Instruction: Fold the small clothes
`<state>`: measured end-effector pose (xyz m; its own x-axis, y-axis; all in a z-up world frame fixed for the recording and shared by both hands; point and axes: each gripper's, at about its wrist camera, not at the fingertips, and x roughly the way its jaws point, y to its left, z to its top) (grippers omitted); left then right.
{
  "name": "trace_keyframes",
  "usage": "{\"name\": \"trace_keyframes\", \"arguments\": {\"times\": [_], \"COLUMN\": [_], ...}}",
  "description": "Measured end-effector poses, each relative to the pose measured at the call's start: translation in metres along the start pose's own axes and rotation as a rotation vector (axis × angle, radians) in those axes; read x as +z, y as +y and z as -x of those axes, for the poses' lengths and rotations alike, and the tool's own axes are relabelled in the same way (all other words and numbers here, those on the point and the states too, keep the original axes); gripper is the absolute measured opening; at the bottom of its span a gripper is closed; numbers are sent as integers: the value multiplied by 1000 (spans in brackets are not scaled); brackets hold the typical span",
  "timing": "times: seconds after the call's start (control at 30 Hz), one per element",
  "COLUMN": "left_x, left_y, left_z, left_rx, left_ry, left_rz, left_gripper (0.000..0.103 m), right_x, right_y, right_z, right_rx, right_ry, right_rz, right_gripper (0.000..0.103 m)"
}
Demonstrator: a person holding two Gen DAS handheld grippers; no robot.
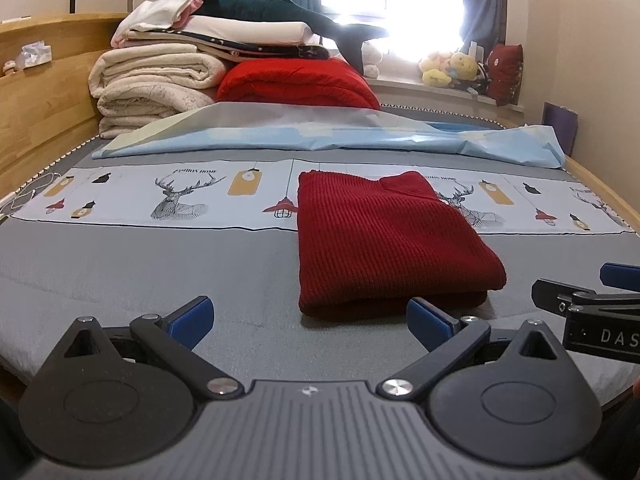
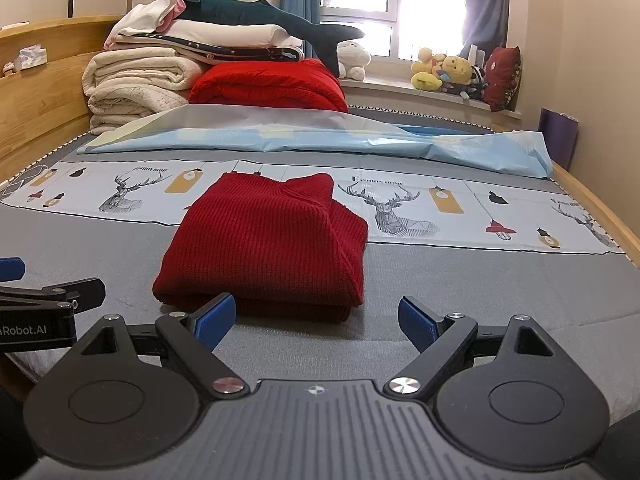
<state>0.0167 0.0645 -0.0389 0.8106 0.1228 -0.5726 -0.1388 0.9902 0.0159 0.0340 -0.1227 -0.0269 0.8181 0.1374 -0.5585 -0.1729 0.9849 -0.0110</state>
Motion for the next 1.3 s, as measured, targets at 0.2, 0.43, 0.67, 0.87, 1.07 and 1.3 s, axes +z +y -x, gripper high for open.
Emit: {"name": "trace_keyframes", "arguments": {"times": [0.2, 0.43, 0.67, 0.87, 1.07, 1.3], "left_x": [-1, -1, -1, -2, -2, -4], "left_y": [2, 3, 2, 5, 6, 5], "left_z": [-1, -4, -5, -7, -6, -4], "left_rx": [-2, -5, -8, -10, -11, -16], "left_ry": [9, 15, 14, 22, 11, 1], "left_rz": [9, 13, 11, 19, 17, 11], "left_gripper": [102, 102, 102, 102, 102, 102], "right_x": [0, 0, 0, 1, 1, -1], "right_y": [0, 2, 1, 1, 2, 1], "right_z": [0, -1, -1, -1, -1, -4], "right_rx": [1, -1, -2, -2, -3, -5], "right_ry": [0, -1, -1, 1, 3, 11], "right_rz": [-2, -6, -7, -3, -3, -4], "right_gripper": [89, 89, 89, 89, 89, 89]}}
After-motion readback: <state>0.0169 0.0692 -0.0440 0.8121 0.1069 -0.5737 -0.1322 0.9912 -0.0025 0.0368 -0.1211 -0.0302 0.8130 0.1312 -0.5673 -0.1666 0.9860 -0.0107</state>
